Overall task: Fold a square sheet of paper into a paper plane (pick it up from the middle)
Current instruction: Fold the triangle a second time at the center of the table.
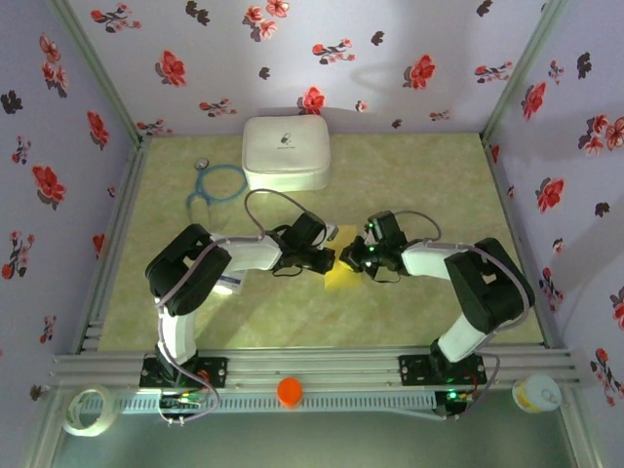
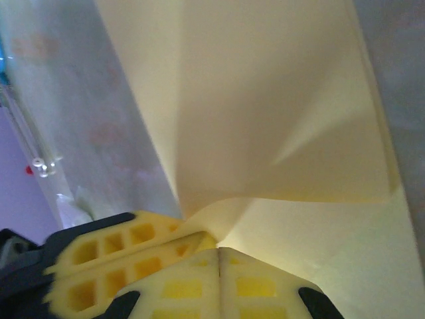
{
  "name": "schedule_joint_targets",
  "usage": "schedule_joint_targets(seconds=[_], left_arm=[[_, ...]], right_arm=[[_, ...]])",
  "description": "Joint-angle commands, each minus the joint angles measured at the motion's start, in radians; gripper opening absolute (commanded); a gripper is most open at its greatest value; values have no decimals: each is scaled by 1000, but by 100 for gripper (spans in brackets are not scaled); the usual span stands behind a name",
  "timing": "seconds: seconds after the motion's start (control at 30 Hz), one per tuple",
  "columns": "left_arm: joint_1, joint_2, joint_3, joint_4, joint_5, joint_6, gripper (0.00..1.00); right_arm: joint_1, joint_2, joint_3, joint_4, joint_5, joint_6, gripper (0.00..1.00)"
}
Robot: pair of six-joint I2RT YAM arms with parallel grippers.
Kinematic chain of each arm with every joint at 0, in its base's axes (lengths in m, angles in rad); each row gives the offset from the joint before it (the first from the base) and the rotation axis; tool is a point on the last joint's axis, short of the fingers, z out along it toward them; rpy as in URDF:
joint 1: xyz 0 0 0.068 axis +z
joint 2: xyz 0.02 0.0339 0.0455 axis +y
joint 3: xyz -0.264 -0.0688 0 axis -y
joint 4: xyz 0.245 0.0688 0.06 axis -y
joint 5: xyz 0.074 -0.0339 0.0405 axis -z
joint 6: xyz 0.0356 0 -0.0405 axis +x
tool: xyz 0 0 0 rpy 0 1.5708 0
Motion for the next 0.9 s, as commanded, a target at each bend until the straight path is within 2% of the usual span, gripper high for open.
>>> schedule_joint_targets(seconds=[0.0, 0.2, 0.3, 0.53, 0.7, 0.87], left_arm=[[10, 42, -5, -107, -3, 9, 1], [9, 34, -2, -104, -1, 1, 7], [11, 8, 2, -107, -3, -24, 24], [20, -117, -7, -119, 4, -84, 44], [20, -179, -44, -102, 17, -142, 41], [18, -158, -34, -67, 171, -137, 15]], right_arm=[[-2, 24, 7, -59, 32, -43, 0], [-15, 55, -45, -28, 43, -33, 0], [-14, 52, -57, -4, 41, -18, 0], [-15, 48, -51, -7, 48, -16, 0], [-15, 45, -52, -3, 50, -14, 0], [-16, 38, -52, -1, 49, -11, 0]])
